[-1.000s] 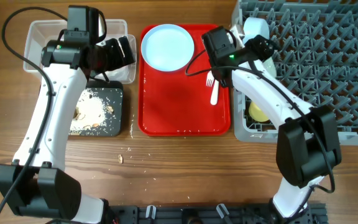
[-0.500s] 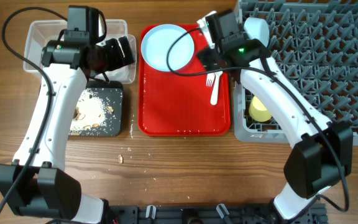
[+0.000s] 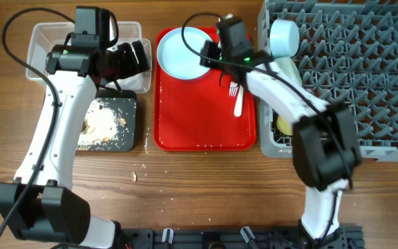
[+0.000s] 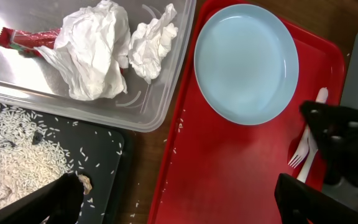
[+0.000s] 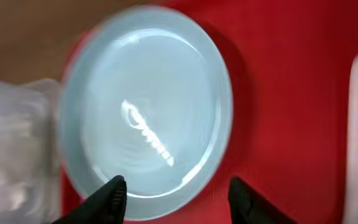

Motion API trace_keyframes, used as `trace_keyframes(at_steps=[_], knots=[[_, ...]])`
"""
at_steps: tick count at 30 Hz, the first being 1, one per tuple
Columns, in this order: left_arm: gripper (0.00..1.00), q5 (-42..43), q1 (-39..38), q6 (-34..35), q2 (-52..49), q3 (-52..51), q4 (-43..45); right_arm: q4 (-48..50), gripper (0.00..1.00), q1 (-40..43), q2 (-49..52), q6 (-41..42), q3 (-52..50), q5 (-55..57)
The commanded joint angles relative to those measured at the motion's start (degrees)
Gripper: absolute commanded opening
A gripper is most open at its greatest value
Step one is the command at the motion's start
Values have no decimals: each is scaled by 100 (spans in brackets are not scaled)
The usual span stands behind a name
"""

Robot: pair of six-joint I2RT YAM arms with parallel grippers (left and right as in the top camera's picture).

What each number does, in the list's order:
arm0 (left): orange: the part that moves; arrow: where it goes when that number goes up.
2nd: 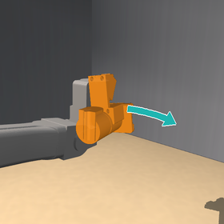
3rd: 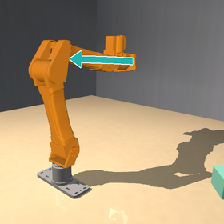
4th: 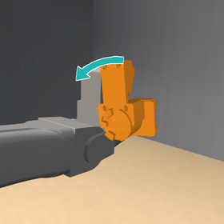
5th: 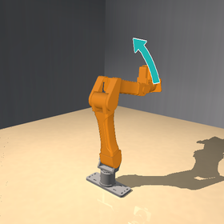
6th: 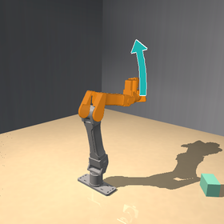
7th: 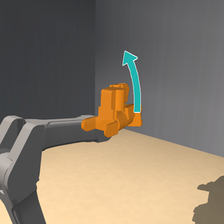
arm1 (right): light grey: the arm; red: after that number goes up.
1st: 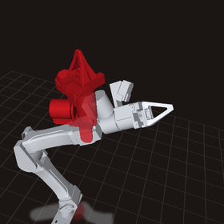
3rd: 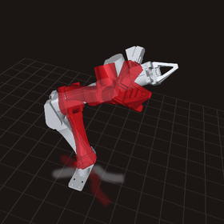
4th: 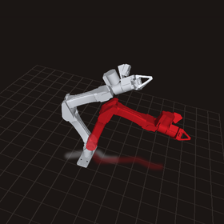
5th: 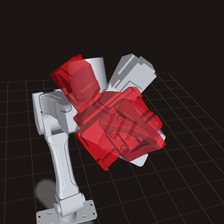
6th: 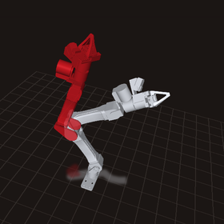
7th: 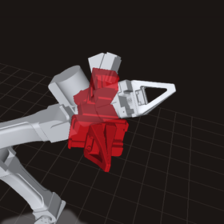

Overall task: Sort waste into correct bins and load items into the dishwasher rack
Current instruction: 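Reach the right gripper to the light-blue plate and grasp its rim, then lift the light-blue plate with the right gripper toward the rack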

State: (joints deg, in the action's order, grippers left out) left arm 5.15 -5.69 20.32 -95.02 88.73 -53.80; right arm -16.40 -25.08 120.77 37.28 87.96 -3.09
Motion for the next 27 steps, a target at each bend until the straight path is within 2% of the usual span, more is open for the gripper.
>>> trace_keyframes(at_steps=[1,11,14,18,23,27], knots=[[100,-74,31,-13,-57,55,15,-50,51,-28,341,640,-44,28],[100,-74,31,-13,-55,55,15,-170,47,-149,1095,789,201,-107],[100,-74,31,-13,-55,55,17,-450,35,-149,1113,776,299,-151],[100,-74,31,-13,-55,55,15,-1303,11,-149,1110,599,601,-590],[100,-74,31,-13,-55,55,15,-1871,4,-111,953,50,800,-879],[100,-74,31,-13,-55,55,15,-2129,4,37,575,-142,800,-664]])
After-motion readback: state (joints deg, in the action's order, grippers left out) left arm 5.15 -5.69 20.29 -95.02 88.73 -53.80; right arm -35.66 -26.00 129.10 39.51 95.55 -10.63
